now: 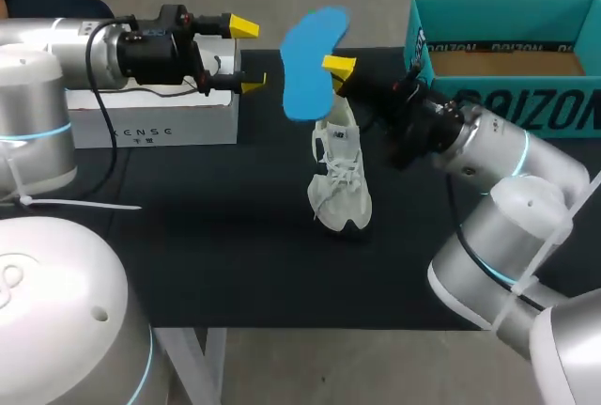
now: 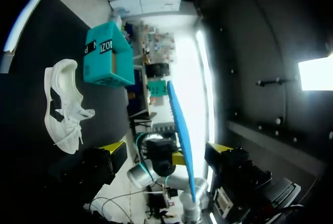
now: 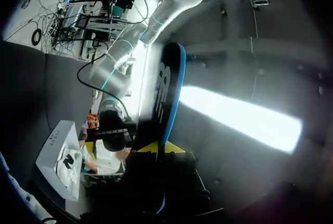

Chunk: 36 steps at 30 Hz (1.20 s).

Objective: Take the shoe out of the shoebox, open the shoe tongue, remove and reinsert the insole, then place the shoe into the shoebox

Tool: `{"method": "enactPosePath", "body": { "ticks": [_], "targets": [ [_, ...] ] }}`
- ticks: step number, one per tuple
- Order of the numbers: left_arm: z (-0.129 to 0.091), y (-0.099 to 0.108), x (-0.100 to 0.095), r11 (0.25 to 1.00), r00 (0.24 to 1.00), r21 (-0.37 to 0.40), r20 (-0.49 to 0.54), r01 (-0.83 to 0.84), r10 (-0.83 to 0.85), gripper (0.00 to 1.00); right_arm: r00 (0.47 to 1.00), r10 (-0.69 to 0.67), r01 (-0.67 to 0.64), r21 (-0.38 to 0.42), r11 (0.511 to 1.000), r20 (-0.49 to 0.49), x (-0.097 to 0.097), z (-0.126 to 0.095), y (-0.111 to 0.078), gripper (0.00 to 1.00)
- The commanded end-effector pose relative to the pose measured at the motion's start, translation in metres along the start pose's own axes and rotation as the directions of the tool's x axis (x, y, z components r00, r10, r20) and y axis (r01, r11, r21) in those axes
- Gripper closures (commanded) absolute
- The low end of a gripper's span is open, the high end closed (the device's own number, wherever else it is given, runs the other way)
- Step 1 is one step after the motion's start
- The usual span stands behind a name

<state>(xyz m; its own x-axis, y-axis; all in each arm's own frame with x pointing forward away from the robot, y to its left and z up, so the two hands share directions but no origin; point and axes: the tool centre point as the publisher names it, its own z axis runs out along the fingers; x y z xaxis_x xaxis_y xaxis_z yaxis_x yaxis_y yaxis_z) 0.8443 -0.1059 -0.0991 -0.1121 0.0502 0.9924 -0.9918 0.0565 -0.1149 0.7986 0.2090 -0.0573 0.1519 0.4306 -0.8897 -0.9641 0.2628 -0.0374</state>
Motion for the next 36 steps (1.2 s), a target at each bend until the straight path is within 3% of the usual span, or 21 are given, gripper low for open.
{"method": "enactPosePath", "body": {
  "ticks": [1, 15, 25, 31, 36],
  "targets": [
    [0.000, 0.000, 0.000, 1.000, 1.000, 0.001, 0.003, 0.001, -0.001, 0.00, 0.995, -0.001, 0.001, 0.003, 1.000, 0.101, 0.021, 0.015, 0.003, 1.00],
    [0.002, 0.001, 0.002, 1.000, 1.000, 0.021, -0.004, 0.010, -0.010, 0.00, 0.989, 0.054, -0.054, -0.003, 0.999, 0.138, 0.054, 0.027, 0.013, 1.00],
    [0.015, 0.004, 0.005, 0.999, 0.999, 0.033, -0.030, 0.040, -0.039, 0.00, 0.987, 0.051, -0.052, 0.001, 0.999, 0.153, 0.057, 0.024, 0.012, 1.00],
    [0.012, 0.006, 0.003, 0.994, 0.998, 0.091, -0.032, 0.061, -0.058, 0.00, 0.982, 0.022, -0.024, 0.008, 1.000, 0.187, 0.056, 0.017, 0.011, 1.00],
    [0.012, 0.007, 0.003, 0.993, 0.996, 0.089, -0.058, 0.072, -0.067, 0.00, 0.984, 0.020, -0.021, 0.002, 1.000, 0.178, 0.057, 0.015, 0.010, 1.00]
  ]
}}
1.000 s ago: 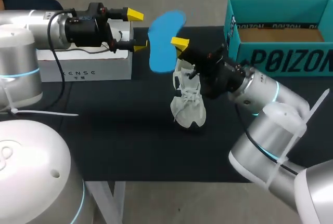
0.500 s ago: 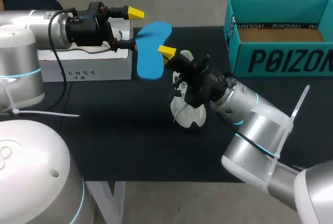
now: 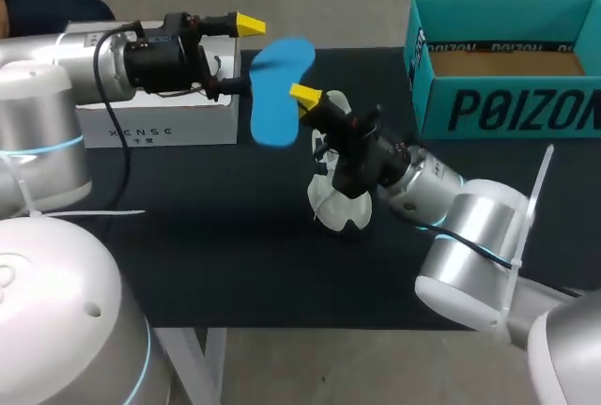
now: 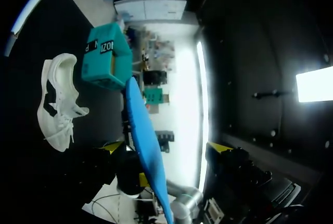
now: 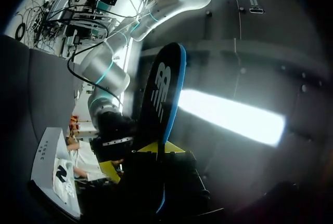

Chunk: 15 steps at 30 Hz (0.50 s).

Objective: Take the shoe out of the shoebox, open the shoe tongue, remove and reinsert the insole, then place the shoe into the shoebox

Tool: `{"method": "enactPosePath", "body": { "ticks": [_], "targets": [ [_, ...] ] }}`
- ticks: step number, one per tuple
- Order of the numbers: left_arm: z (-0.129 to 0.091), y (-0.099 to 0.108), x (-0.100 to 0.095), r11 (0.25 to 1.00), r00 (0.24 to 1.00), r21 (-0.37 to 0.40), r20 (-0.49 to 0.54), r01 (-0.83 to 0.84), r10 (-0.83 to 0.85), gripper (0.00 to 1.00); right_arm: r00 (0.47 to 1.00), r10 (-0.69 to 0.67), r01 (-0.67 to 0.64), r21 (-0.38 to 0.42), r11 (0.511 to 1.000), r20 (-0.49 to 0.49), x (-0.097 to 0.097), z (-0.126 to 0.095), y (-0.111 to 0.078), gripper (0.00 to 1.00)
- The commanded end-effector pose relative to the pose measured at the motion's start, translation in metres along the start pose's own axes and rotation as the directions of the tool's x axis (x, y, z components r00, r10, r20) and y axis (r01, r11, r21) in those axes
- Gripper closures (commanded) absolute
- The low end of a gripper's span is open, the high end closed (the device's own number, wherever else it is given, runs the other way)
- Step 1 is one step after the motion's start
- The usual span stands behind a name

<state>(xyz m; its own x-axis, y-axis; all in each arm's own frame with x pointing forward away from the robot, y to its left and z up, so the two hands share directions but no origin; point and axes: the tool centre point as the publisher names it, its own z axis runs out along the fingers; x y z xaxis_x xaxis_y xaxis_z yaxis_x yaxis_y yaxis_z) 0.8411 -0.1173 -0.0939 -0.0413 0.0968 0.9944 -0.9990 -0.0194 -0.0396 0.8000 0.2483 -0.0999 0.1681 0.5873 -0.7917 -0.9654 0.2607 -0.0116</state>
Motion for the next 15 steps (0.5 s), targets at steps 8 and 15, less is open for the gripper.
{"method": "enactPosePath", "body": {
  "ticks": [8, 15],
  "targets": [
    [0.0001, 0.0056, -0.0019, 1.000, 1.000, 0.001, 0.009, -0.003, 0.003, 0.19, 1.000, 0.019, -0.019, -0.002, 1.000, -0.010, 0.0086, -0.0056, -0.0011, 1.00],
    [-0.0005, 0.0042, -0.0023, 1.000, 1.000, -0.011, 0.021, -0.003, 0.003, 1.00, 1.000, 0.027, -0.027, 0.002, 1.000, -0.014, 0.0090, -0.0089, 0.0004, 1.00]
  ]
}}
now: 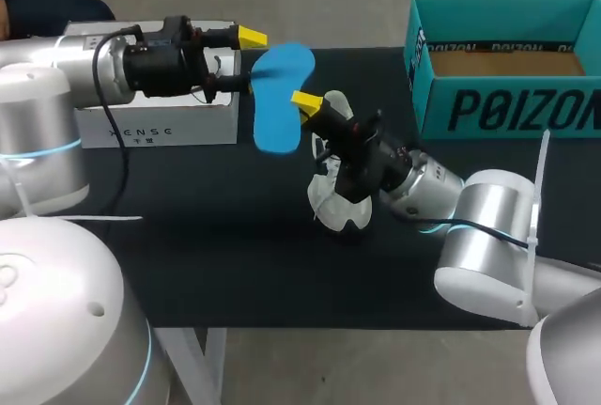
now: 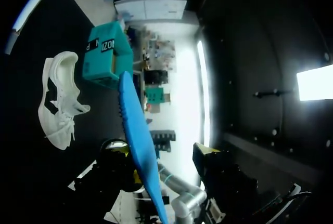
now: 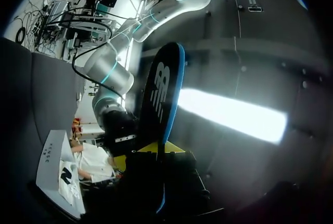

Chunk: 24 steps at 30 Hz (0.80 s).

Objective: Take the shoe out of the shoebox, open the shoe tongue, remove and reinsert the insole, then place the shoe into the shoebox

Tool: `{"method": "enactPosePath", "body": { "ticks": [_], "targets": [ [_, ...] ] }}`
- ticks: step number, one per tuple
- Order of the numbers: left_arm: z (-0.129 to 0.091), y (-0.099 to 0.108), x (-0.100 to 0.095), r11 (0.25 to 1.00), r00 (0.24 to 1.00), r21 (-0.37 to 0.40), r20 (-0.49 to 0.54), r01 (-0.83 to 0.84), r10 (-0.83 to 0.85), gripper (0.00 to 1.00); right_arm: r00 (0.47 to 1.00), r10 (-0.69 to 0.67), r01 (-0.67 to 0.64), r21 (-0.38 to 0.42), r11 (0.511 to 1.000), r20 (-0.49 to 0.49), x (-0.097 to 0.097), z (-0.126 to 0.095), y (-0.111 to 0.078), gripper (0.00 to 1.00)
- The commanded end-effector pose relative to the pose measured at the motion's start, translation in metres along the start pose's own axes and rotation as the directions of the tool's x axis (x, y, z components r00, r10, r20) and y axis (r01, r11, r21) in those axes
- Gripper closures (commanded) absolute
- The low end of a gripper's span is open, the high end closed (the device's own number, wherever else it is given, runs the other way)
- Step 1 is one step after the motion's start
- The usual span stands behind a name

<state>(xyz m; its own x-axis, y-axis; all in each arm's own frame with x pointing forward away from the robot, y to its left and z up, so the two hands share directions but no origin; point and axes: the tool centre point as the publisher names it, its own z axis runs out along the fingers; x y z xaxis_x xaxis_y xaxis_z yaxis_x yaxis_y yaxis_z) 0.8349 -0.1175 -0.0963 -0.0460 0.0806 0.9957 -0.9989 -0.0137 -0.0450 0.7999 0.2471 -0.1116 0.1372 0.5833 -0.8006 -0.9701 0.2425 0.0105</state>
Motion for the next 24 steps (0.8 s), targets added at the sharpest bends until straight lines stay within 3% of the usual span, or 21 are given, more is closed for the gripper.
{"method": "enactPosePath", "body": {
  "ticks": [1, 21, 22, 23, 24],
  "targets": [
    [-0.001, -0.002, -0.001, 1.000, 1.000, -0.005, 0.005, 0.003, -0.003, 1.00, 1.000, -0.002, 0.002, 0.004, 1.000, 0.001, 0.000, -0.001, 0.000, 1.00],
    [-0.003, -0.004, -0.016, 1.000, 0.998, -0.017, 0.064, 0.016, -0.015, 1.00, 1.000, 0.006, -0.006, -0.010, 1.000, -0.001, -0.003, 0.003, 0.000, 1.00],
    [-0.003, -0.004, -0.017, 1.000, 0.998, -0.017, 0.065, 0.016, -0.014, 1.00, 1.000, 0.007, -0.007, -0.009, 1.000, -0.002, -0.003, 0.003, 0.000, 0.79],
    [-0.003, -0.004, -0.017, 1.000, 0.998, -0.017, 0.065, 0.014, -0.013, 1.00, 1.000, 0.012, -0.012, -0.007, 1.000, 0.000, -0.003, 0.003, 0.000, 0.32],
    [-0.003, -0.004, -0.017, 1.000, 0.998, -0.016, 0.066, 0.013, -0.012, 1.00, 1.000, 0.011, -0.011, -0.001, 1.000, -0.002, -0.004, 0.002, 0.000, 0.00]
  ]
}}
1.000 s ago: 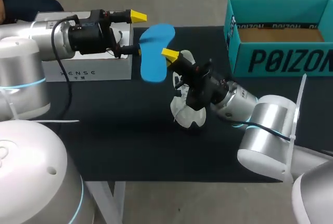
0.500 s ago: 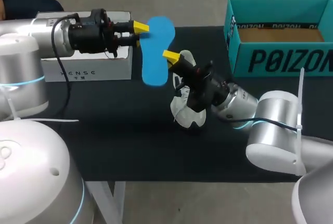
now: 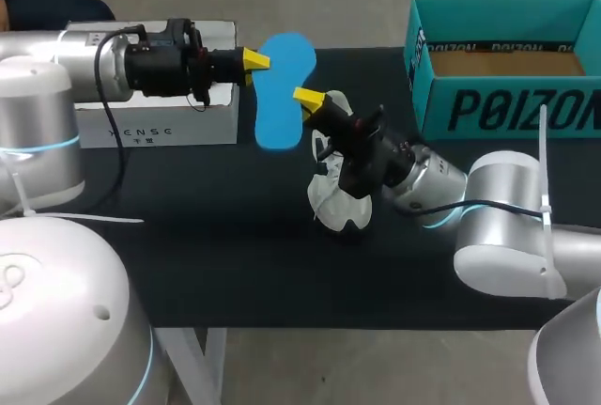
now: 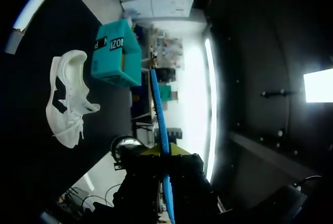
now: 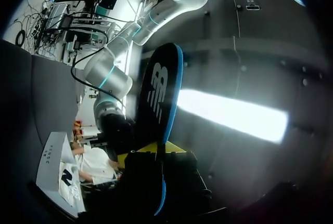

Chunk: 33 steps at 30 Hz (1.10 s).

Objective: Take the shoe out of the shoebox, open the shoe tongue, remove and reinsert the insole, then place the shoe into the shoebox

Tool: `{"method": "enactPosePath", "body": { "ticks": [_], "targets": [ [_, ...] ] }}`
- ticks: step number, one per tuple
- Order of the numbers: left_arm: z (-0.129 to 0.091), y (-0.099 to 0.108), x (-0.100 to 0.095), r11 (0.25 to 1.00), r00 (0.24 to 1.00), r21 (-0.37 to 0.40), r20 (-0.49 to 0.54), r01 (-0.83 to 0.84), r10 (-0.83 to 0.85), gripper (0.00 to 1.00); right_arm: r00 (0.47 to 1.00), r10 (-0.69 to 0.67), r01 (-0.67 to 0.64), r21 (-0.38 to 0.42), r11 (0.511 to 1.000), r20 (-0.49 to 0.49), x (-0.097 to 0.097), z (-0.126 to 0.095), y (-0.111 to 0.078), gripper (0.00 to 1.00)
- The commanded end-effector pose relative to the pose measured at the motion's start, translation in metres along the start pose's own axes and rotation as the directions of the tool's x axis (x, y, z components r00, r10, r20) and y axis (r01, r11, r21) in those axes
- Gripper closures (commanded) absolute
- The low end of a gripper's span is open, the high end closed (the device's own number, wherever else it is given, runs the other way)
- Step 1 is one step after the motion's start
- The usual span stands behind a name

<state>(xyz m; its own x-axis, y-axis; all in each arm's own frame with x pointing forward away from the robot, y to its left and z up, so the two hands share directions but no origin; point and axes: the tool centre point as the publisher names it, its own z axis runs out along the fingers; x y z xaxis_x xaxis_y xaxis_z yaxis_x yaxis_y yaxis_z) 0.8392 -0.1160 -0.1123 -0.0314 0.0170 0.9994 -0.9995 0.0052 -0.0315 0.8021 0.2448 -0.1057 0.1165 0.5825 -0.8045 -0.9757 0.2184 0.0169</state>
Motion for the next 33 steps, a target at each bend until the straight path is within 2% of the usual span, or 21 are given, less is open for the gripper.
{"method": "enactPosePath", "body": {
  "ticks": [1, 10, 19, 33],
  "targets": [
    [0.000, 0.000, -0.001, 1.000, 1.000, 0.003, 0.003, -0.003, 0.003, 1.00, 1.000, -0.010, 0.010, 0.016, 1.000, 0.005, 0.001, 0.000, 0.003, 0.00],
    [0.002, -0.001, -0.003, 1.000, 1.000, 0.002, 0.014, -0.007, 0.007, 1.00, 0.998, -0.032, 0.034, 0.034, 0.999, -0.050, -0.019, -0.009, 0.001, 0.00],
    [0.004, -0.002, -0.005, 1.000, 1.000, -0.001, 0.009, -0.002, 0.002, 1.00, 0.979, -0.048, 0.054, 0.025, 0.998, -0.197, -0.039, -0.018, -0.002, 0.00],
    [0.008, -0.007, -0.006, 1.000, 1.000, -0.003, -0.012, 0.014, -0.014, 1.00, 0.916, -0.029, 0.026, -0.015, 1.000, -0.401, -0.065, -0.015, 0.002, 0.00]
  ]
}}
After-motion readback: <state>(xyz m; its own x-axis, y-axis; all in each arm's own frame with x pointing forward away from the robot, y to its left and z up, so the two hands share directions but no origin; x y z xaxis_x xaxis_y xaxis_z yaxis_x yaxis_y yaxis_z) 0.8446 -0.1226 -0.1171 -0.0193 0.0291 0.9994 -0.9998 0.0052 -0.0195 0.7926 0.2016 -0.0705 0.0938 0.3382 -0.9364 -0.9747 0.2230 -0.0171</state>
